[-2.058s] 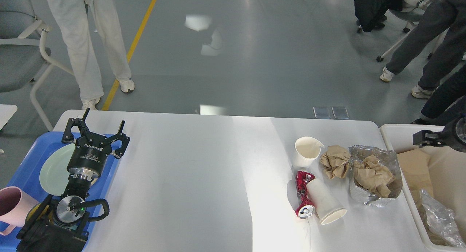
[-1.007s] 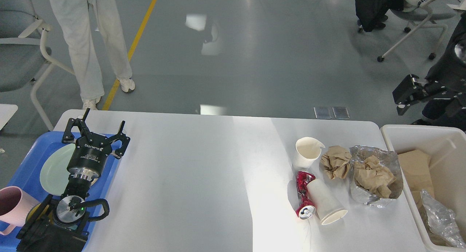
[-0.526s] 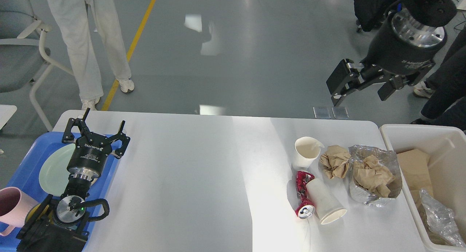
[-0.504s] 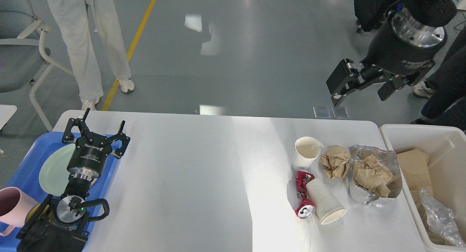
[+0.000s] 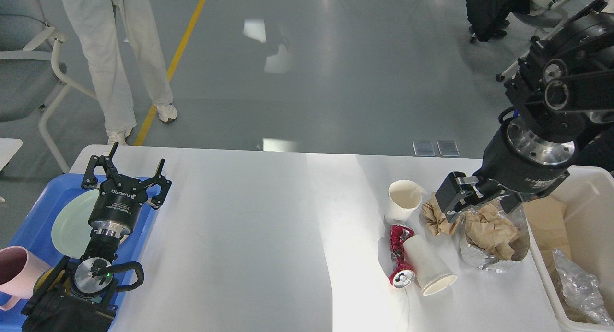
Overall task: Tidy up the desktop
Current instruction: 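Raise the right gripper and move it over the clear bag of crumpled paper, then lower the right gripper and grasp the clear bag of crumpled paper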
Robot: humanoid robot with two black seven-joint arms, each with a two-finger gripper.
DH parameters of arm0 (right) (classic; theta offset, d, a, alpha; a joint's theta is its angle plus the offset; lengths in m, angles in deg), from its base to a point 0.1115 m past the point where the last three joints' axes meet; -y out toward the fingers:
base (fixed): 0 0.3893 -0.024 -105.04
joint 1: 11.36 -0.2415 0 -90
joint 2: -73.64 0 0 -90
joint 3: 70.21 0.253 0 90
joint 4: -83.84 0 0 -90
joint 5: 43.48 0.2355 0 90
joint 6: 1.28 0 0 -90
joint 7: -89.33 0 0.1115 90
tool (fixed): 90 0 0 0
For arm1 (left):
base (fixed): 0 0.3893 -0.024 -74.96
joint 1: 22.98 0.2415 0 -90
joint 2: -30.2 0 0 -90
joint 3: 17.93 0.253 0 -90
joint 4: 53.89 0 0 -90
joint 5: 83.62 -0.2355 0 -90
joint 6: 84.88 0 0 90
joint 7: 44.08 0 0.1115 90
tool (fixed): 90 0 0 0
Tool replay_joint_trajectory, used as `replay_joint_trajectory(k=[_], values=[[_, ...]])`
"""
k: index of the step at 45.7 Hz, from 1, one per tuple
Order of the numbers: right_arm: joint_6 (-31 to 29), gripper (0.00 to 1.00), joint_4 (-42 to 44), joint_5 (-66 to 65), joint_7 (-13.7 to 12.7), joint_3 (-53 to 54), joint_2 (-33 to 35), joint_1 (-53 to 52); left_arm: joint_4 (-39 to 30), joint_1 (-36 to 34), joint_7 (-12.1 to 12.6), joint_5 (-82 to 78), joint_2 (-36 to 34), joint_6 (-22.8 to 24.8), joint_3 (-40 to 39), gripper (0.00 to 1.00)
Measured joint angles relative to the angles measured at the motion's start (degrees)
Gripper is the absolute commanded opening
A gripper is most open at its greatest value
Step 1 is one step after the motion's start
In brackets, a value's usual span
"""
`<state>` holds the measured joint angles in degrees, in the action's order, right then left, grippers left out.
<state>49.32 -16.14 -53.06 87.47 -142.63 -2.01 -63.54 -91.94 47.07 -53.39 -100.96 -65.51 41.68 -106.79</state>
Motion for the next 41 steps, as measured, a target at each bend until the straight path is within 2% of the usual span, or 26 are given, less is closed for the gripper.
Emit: replay_joint_trajectory(k=[3, 11, 15, 22, 32, 41], values=[[2.73, 1.00, -0.01, 0.13, -0.07, -0.57, 0.16, -0.07, 0.00, 0.00, 0.00, 0.00, 0.00, 0.00, 0.00, 0.97], [15.54, 1.00, -0.01, 3.86, -0.11, -4.57, 0.19, -0.21, 0.00, 0.00, 0.00, -0.06, 0.00, 0.00, 0.00, 0.97], [18.07, 1.00, 0.00, 4.74, -0.09, -4.85, 0.21, -0.21, -0.02, 0.00, 0.00, -0.06, 0.00, 0.00, 0.00, 0.97], [17.52, 1.00, 0.04, 4.84, -0.01, -4.88, 0.23, -0.28, -0.03, 0.00, 0.00, -0.06, 0.00, 0.00, 0.00, 0.97], [11.24, 1.00, 0.97, 4.84, 0.01, -4.83, 0.14, -0.29, -0.09, 0.00, 0.00, -0.06, 0.00, 0.00, 0.00, 0.97], [10.49, 1.00, 1.36, 4.80, 0.01, -4.58, 0.02, 0.19, -0.08, 0.00, 0.00, -0.06, 0.00, 0.00, 0.00, 0.97]])
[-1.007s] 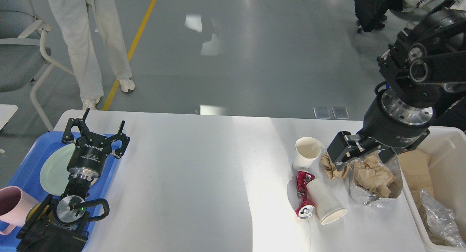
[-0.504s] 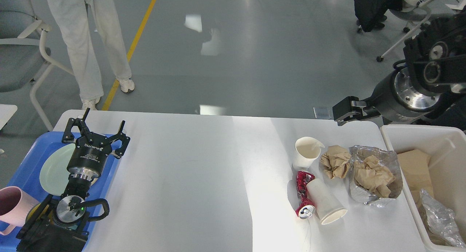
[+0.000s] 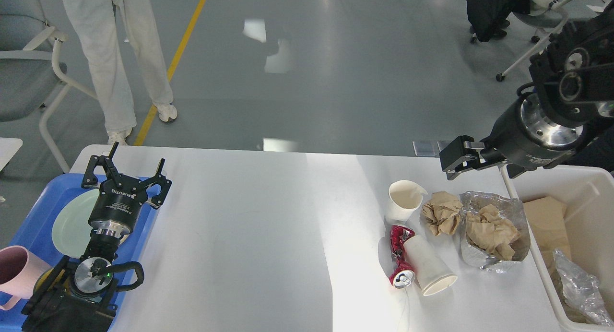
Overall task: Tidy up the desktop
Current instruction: 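Lower the right gripper and grasp the clear bag of crumpled paper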
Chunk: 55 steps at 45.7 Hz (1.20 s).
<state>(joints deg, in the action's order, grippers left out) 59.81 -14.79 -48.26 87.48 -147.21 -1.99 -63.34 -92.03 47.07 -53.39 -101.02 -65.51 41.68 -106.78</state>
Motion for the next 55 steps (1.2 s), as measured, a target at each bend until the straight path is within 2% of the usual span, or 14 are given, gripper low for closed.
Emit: replay_joint_trajectory(k=[11, 15, 19, 30, 34, 42, 48, 49, 55], values=[[0.37, 1.00, 0.09, 0.11, 0.28, -0.26, 2.25, 3.26, 0.00, 0.00, 0.00, 0.00, 0.00, 0.00, 0.00, 0.97], [0.70, 1.00, 0.88, -0.08, 0.23, -0.76, 5.52, 5.37, 0.00, 0.00, 0.00, 0.00, 0.00, 0.00, 0.00, 0.97], [0.97, 0.95, 3.10, -0.80, 0.19, -0.87, 8.79, 10.05, 0.04, 0.00, 0.00, 0.00, 0.00, 0.00, 0.00, 0.97], [5.74, 0.95, 16.17, -10.27, 0.92, 0.29, 17.27, 31.65, 0.08, 0.00, 0.00, 0.00, 0.00, 0.00, 0.00, 0.97], [6.18, 0.95, 21.54, -12.97, 1.98, 3.14, 19.05, 39.58, 0.09, 0.00, 0.00, 0.02, 0.00, 0.00, 0.00, 0.97], [8.17, 0.95, 28.08, -14.46, 3.17, 9.44, 19.86, 51.50, 0.09, 0.00, 0.00, 0.06, 0.00, 0.00, 0.00, 0.97], [14.55, 0.96, 34.36, -14.71, 3.02, 10.23, 18.76, 59.30, 0.09, 0.00, 0.00, 0.05, 0.00, 0.00, 0.00, 0.97], [17.13, 0.96, 36.15, -14.73, 2.97, 10.32, 18.54, 60.60, 0.09, 0.00, 0.00, 0.02, 0.00, 0.00, 0.00, 0.97], [19.23, 0.96, 40.38, -14.74, 2.90, 10.45, 17.89, 63.50, 0.09, 0.00, 0.00, 0.02, 0.00, 0.00, 0.00, 0.97]])
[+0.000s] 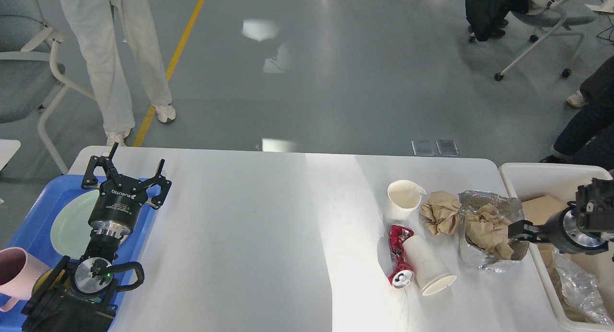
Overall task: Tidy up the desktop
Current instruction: 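Lower the right gripper and grasp the clear bag of crumpled paper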
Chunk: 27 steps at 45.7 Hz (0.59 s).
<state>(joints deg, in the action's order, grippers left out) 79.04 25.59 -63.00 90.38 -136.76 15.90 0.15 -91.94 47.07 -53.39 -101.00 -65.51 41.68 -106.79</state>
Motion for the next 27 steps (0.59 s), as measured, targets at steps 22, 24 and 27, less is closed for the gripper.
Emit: replay_joint_trajectory(k=[22, 24, 27], values=[[5.94, 0.76, 16.35, 1.06, -0.16, 3.97, -7.06, 16.04, 0.00, 0.00, 0.00, -0.01, 0.00, 0.00, 0.00, 0.97], [7.44, 0.68, 16.40, 1.06, -0.18, 4.18, -7.52, 16.70, 0.00, 0.00, 0.00, -0.01, 0.00, 0.00, 0.00, 0.97], [9.27, 0.49, 16.40, 1.06, -0.18, 4.40, -8.17, 17.75, 0.00, 0.00, 0.00, -0.01, 0.00, 0.00, 0.00, 0.97]])
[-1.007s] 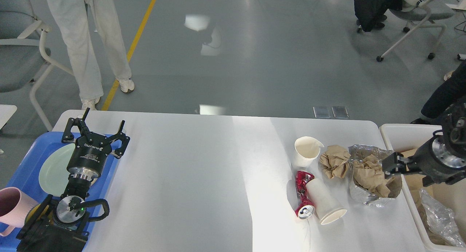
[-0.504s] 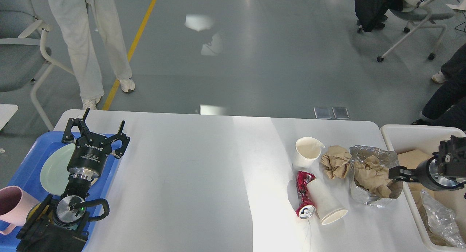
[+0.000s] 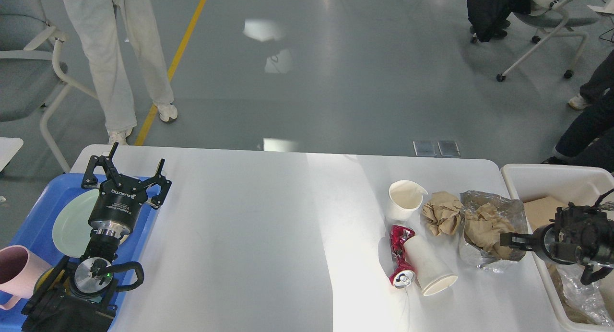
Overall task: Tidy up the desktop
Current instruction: 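Lower the right gripper and grasp the clear bag of crumpled paper, then pull the clear bag into the white bin with the right gripper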
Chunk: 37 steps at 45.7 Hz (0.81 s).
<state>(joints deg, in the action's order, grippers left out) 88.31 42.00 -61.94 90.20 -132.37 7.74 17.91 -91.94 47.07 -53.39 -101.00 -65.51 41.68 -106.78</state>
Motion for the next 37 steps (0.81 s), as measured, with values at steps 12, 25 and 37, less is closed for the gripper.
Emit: replay_joint_trajectory(k=[12, 25, 37], values=[[1.75, 0.00, -0.66, 0.72, -0.55, 0.41, -0.46, 1.30, -0.01, 0.00, 0.00, 0.00, 0.02, 0.00, 0.00, 0.97], [-0.18, 0.00, -3.29, 2.92, -0.85, 3.48, 1.57, 0.32, -0.01, 0.00, 0.00, 0.00, 0.02, 0.00, 0.00, 0.97], [-5.50, 0.00, -6.36, 3.06, -0.87, 4.81, 5.26, -4.27, -0.02, 0.00, 0.00, 0.00, 0.00, 0.00, 0.00, 0.97]])
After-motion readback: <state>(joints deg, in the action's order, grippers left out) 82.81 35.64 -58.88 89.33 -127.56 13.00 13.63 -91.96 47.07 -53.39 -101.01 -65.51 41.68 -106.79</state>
